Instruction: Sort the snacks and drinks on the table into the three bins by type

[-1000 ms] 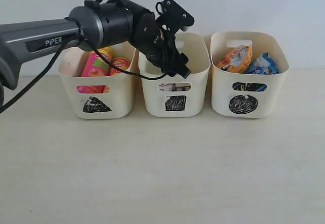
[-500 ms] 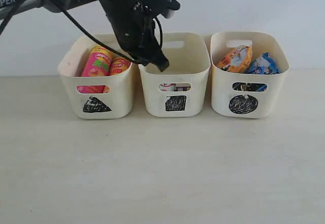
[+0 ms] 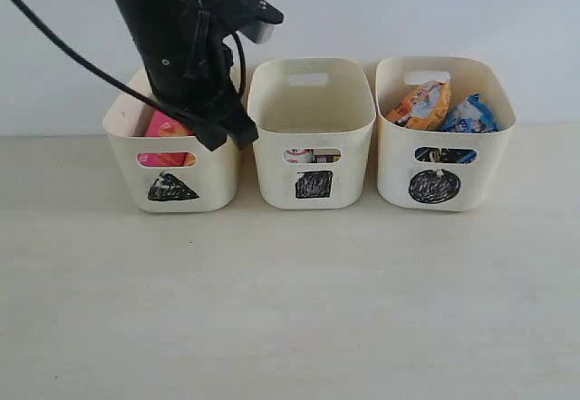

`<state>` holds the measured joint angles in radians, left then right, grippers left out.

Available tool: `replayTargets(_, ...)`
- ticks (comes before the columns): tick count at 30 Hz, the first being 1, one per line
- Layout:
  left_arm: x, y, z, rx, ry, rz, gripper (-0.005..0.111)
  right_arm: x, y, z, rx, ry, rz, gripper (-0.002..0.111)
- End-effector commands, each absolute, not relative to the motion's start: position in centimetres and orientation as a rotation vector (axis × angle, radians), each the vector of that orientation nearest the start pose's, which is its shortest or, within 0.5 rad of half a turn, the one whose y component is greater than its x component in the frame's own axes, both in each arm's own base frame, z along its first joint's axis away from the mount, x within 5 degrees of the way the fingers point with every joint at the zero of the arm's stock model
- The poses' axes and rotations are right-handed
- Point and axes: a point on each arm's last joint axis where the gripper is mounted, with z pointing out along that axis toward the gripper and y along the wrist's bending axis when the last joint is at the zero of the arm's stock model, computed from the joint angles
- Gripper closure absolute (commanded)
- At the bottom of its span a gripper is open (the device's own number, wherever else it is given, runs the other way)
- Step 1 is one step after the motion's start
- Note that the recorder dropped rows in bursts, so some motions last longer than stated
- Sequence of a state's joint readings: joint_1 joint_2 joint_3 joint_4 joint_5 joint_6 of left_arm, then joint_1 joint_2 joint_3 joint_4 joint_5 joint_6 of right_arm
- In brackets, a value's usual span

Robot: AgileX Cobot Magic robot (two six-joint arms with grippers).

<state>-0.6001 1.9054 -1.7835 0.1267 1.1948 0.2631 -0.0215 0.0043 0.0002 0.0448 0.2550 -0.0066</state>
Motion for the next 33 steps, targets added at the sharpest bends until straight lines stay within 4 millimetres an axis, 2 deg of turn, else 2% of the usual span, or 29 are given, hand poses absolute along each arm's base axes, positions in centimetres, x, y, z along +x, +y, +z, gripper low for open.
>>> replayTargets(1,32.1,-21.5,30.9,1.154,2.526,-0.008,0.103,5.5,0.0,19.1,0.044,1.727,0.024,0.108)
replayTargets(12,26.6,-18.4,30.1,1.109,2.556,-0.105,0.103,5.5,0.0,19.1,0.044,1.727,0.024,0.108)
replayTargets(21,22.4,-16.3,30.7,1.066,2.61,-0.221,0.103,5.5,0.0,19.1,0.044,1.727,0.024,0.108)
replayTargets(23,21.5,-15.8,31.0,0.972,2.676,-0.235,0.103,5.5,0.0,19.1,0.044,1.727,0.024,0.108)
replayTargets(26,20.9,-15.4,31.5,0.875,2.734,-0.251,0.103,5.5,0.0,19.1,0.044,1.727,0.024,0.108)
replayTargets(33,20.7,-14.6,31.0,0.951,2.747,-0.143,0.103,5.5,0.0,19.1,0.044,1.727,0.024,0.108)
